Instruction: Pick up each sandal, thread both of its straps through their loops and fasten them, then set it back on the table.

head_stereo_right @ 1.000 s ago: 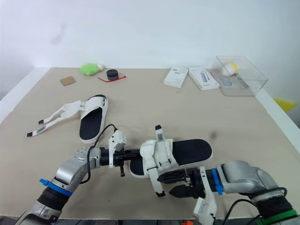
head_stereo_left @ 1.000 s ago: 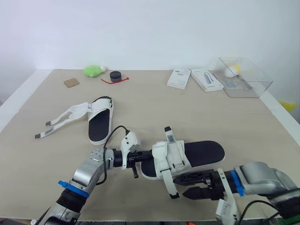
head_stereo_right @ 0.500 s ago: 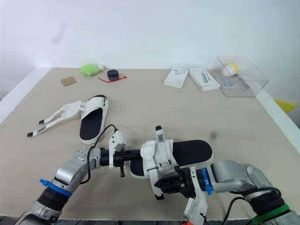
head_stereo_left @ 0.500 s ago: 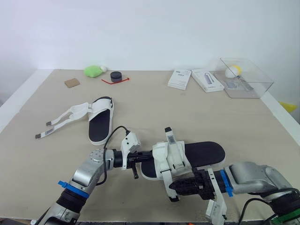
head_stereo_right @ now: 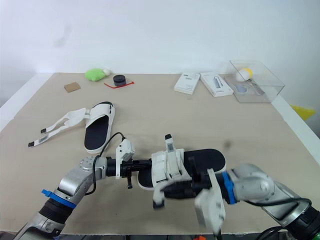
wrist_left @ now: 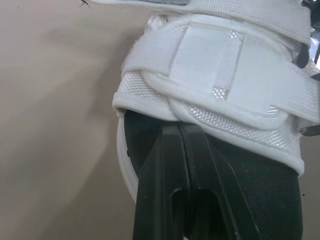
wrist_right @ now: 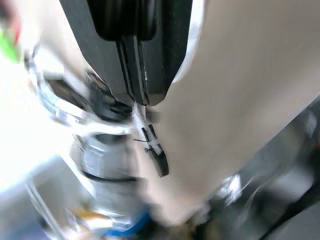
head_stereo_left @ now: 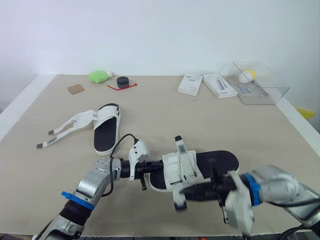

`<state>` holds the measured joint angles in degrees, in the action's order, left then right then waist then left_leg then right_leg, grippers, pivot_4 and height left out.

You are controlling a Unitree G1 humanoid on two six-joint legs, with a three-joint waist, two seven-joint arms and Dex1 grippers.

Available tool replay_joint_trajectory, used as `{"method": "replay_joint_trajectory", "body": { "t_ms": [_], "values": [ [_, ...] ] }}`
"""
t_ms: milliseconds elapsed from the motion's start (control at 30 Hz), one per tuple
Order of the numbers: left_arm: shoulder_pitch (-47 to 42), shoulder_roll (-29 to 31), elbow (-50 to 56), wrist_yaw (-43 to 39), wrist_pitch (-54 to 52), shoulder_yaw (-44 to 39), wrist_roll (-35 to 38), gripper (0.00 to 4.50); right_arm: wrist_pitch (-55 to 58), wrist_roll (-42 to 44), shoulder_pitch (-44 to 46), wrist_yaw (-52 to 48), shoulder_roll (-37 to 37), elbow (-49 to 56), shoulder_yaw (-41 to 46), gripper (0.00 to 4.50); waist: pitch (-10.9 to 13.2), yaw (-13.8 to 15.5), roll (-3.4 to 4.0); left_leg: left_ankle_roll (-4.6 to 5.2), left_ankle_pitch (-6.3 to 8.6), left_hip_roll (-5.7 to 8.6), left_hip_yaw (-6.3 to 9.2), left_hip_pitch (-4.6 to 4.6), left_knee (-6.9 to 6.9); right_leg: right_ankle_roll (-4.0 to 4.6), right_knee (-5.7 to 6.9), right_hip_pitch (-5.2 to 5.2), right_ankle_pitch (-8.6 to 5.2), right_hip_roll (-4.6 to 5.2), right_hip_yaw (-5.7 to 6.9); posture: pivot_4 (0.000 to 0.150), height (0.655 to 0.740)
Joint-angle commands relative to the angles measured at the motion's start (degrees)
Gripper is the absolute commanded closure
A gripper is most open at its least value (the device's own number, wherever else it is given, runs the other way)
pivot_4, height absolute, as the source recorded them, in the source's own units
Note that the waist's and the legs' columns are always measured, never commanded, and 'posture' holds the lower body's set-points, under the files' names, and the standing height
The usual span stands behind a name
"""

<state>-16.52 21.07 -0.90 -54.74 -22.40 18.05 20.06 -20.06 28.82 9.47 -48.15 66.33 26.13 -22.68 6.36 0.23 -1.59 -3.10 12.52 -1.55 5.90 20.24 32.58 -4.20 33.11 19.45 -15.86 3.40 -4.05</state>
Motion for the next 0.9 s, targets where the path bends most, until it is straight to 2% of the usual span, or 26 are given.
{"method": "replay_joint_trajectory", "body": {
  "t_ms": [33, 100, 433, 667, 900],
  "values": [
    [2.1, 1.4, -4.1, 0.7, -2.5, 2.0, -3.5, 4.5, 16.6, 13.1, 3.1, 1.8, -2.3, 4.4, 3.7, 4.41, 0.0, 0.0, -0.02, 0.0, 0.0, 0.0, 0.0, 0.0, 0.0, 0.0, -0.01, 0.02, 0.0, 0.0, 0.01, 0.15, 0.74],
    [2.4, 1.5, -3.7, 0.8, -2.6, 2.0, -3.4, 4.5, 27.2, 18.4, 5.6, 4.7, -4.1, 3.6, 4.6, 4.41, 0.0, 0.0, 0.04, -0.01, 0.0, 0.01, 0.0, -0.03, 0.0, 0.0, -0.01, 0.1, 0.0, 0.0, 0.02, 0.15, 0.74],
    [2.3, 1.4, -4.0, 0.9, -2.3, 1.8, -3.6, 4.5, 59.6, 23.4, 19.2, 12.8, -13.3, -1.7, 8.0, 4.41, 0.0, 0.0, 0.14, 0.01, -0.01, 0.01, 0.02, 0.08, 0.0, -0.01, 0.01, 0.47, 0.01, -0.04, 0.11, 0.15, 0.74],
    [2.0, 1.2, -4.2, 0.8, -2.2, 1.9, -3.7, 4.5, 75.0, 24.5, 26.5, 15.4, -18.0, -3.4, 9.8, 4.41, 0.1, 0.0, 0.18, 0.05, -0.04, 0.0, 0.03, 0.09, 0.0, -0.01, 0.02, 0.59, 0.01, -0.08, 0.11, 0.15, 0.74],
    [2.1, 1.1, -4.0, 0.9, -2.4, 1.9, -3.6, 4.5, 83.1, 21.1, 27.6, 17.7, -20.7, -3.5, 9.0, 4.41, 0.0, 0.0, 0.31, 0.07, -0.05, 0.01, 0.03, 0.1, 0.0, -0.02, 0.04, 0.63, 0.02, -0.09, 0.1, 0.15, 0.74]
  ]
}}
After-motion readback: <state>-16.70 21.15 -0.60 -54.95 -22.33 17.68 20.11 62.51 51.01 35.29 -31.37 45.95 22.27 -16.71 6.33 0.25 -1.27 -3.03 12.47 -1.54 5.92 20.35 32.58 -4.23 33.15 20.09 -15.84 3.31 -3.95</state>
